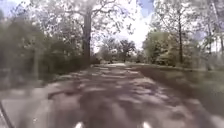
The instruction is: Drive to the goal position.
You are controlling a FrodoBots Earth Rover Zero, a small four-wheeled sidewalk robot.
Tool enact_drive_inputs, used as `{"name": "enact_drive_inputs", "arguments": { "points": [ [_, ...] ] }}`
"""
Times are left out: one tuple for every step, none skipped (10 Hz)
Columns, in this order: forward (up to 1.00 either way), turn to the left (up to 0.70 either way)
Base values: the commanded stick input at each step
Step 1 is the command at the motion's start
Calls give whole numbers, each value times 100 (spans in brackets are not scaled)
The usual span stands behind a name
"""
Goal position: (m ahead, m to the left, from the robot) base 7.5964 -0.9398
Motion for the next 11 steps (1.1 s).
{"name": "enact_drive_inputs", "arguments": {
  "points": [
    [100,0],
    [100,0],
    [100,0],
    [100,-1],
    [100,-14],
    [100,-27],
    [100,-27],
    [100,-27],
    [100,-27],
    [100,-27],
    [100,-27]
  ]
}}
